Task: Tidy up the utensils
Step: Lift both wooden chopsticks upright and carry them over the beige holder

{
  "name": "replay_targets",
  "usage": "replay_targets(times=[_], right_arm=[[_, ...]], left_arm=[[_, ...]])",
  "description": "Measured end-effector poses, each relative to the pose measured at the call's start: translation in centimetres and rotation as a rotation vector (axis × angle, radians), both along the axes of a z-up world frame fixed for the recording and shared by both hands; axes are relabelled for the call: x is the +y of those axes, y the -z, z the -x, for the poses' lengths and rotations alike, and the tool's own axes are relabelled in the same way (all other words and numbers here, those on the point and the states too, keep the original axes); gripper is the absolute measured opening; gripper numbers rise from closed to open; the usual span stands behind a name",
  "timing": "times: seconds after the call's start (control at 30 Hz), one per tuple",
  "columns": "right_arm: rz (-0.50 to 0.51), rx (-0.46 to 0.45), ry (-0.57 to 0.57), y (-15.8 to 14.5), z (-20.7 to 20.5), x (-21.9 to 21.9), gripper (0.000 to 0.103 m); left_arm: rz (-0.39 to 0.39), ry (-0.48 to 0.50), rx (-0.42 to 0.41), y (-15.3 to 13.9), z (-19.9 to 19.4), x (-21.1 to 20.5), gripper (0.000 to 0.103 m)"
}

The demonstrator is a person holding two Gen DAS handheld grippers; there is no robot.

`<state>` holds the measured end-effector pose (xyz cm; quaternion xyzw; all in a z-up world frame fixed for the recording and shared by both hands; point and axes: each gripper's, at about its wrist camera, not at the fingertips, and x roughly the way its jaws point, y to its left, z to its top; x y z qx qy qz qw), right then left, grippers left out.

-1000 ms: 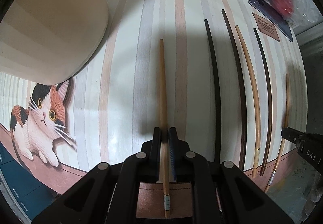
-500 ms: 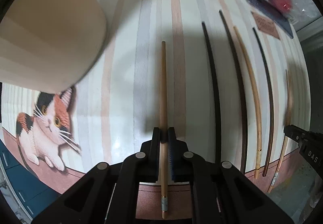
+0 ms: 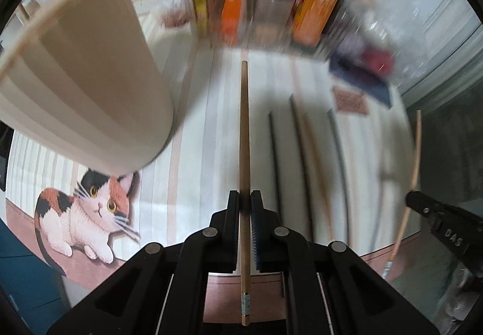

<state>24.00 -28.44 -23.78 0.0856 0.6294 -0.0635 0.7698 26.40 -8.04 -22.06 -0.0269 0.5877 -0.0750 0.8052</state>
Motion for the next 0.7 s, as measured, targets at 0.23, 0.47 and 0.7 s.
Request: replay_targets(times=[0.23, 0.47, 0.7], right_arm=[[-0.055, -0.144, -0.01, -6.2, -2.1, 0.8, 0.007], [-0.119, -0.335, -0.043, -13.2, -5.6, 3.7, 0.007], [-0.208, -0.501, -0.121, -19.2, -11.0, 10.2, 0.007]], left_arm=[[0.12, -0.023, -0.153, -7.8, -1.2, 0.4, 0.005], [0.216, -0.079, -0.376, -17.4, -3.5, 4.0, 0.005], [0.179, -0.219, -0.526, -22.9, -6.7, 12.4, 0.005]])
